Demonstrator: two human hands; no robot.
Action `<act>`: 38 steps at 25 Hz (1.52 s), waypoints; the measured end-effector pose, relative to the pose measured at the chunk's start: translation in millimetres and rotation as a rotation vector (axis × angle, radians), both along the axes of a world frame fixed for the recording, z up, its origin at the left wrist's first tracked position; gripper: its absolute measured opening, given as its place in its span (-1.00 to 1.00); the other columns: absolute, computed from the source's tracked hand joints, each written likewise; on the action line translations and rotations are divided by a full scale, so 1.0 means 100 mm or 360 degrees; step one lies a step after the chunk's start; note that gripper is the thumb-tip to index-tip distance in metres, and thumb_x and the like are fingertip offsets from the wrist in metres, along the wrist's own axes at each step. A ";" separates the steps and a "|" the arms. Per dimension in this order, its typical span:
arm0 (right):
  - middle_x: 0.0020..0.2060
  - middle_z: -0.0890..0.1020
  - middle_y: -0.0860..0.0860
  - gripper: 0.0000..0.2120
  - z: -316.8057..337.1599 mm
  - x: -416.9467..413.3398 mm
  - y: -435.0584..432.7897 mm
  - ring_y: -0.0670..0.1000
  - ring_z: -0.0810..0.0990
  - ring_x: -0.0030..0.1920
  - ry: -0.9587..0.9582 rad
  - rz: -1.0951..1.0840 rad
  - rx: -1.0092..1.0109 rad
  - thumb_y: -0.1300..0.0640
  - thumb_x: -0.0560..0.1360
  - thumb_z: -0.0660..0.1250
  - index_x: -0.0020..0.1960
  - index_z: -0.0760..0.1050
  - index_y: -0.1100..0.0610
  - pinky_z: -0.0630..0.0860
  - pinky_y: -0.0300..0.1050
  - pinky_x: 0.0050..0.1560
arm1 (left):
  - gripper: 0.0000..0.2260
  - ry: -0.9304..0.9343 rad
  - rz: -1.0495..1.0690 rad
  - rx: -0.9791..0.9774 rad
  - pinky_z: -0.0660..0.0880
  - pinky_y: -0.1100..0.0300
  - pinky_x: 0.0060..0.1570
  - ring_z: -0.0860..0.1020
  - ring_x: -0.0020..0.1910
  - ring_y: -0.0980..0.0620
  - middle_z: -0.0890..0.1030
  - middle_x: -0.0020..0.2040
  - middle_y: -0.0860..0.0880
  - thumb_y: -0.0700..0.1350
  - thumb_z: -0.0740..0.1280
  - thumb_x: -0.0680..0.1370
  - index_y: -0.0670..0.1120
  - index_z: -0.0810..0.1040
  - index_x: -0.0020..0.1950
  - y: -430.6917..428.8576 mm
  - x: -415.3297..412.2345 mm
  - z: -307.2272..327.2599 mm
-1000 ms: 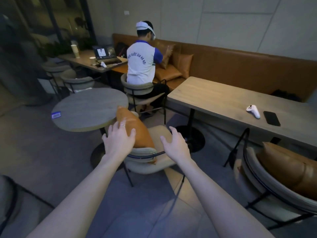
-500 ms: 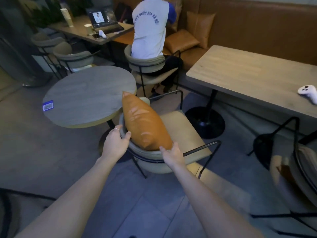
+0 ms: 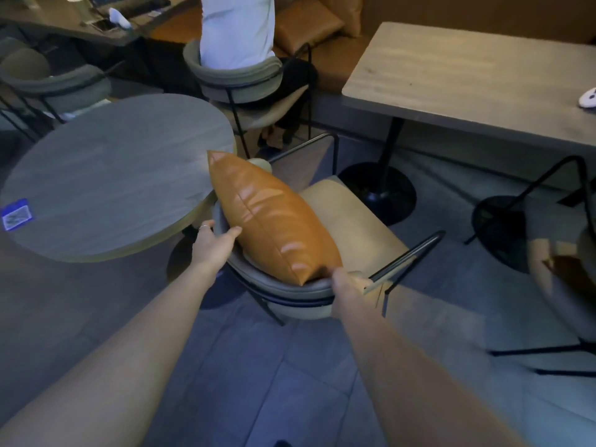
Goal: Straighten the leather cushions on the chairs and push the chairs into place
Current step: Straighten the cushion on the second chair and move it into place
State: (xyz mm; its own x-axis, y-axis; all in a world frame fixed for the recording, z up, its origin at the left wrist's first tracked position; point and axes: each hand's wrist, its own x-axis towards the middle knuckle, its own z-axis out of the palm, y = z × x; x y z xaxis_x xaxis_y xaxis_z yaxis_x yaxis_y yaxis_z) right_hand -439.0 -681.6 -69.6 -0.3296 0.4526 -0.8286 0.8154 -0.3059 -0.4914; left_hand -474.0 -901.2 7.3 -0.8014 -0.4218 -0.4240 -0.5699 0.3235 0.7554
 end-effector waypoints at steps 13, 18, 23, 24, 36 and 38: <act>0.45 0.34 0.30 0.21 -0.26 0.09 -0.04 0.28 0.53 0.19 0.0238 0.0098 -0.0085 0.05 0.35 0.43 0.56 -0.50 -0.08 0.52 0.29 0.26 | 0.26 0.0017 0.0060 0.0487 0.35 -0.16 0.45 0.41 0.45 -0.12 0.38 0.54 -0.05 0.45 0.58 0.06 0.04 0.14 0.63 0.19 -0.33 -0.37; 0.48 0.26 0.27 0.16 -0.27 0.06 0.06 0.26 0.52 0.20 0.0204 0.0211 -0.0127 0.08 0.44 0.39 0.52 -0.57 -0.05 0.53 0.30 0.23 | 0.26 -0.0013 0.0143 0.0428 0.35 -0.17 0.45 0.39 0.47 -0.15 0.35 0.56 -0.08 0.38 0.58 0.07 0.07 0.10 0.65 0.25 -0.37 -0.40; 0.40 0.33 0.24 0.11 -0.36 -0.02 0.23 0.19 0.50 0.10 0.0225 0.0265 -0.0110 0.13 0.51 0.36 0.54 -0.56 0.03 0.58 0.22 0.17 | 0.23 -0.0135 0.0202 0.0445 0.33 -0.21 0.45 0.37 0.47 -0.19 0.36 0.55 -0.12 0.33 0.60 0.14 -0.08 0.10 0.64 0.29 -0.45 -0.44; 0.41 0.35 0.23 0.11 -0.36 -0.04 0.30 0.20 0.51 0.12 0.0231 0.0282 -0.0100 0.13 0.52 0.36 0.54 -0.56 0.04 0.59 0.20 0.13 | 0.22 -0.0156 0.0190 0.0444 0.33 -0.21 0.45 0.37 0.47 -0.19 0.37 0.55 -0.12 0.33 0.60 0.15 -0.10 0.12 0.64 0.32 -0.46 -0.44; 0.32 0.50 0.24 -0.16 -0.24 -0.75 1.92 0.30 0.62 0.11 0.0217 0.0474 0.0120 0.16 0.43 0.44 0.56 0.05 0.10 0.68 0.18 -0.18 | 0.12 -0.0418 0.0035 0.0708 0.42 -0.44 0.27 0.30 0.51 -0.28 0.22 0.61 -0.11 0.25 0.58 0.33 -0.01 -0.05 0.66 1.42 -0.59 -0.36; 0.20 0.54 0.22 -0.20 -0.20 -0.82 2.21 0.26 0.65 -0.01 0.0321 0.0413 0.0183 0.20 0.46 0.44 0.57 0.10 0.07 0.63 0.03 -0.30 | 0.13 -0.0438 0.0031 0.0757 0.46 -0.44 0.23 0.31 0.50 -0.28 0.22 0.61 -0.10 0.26 0.58 0.33 0.01 -0.07 0.66 1.68 -0.59 -0.40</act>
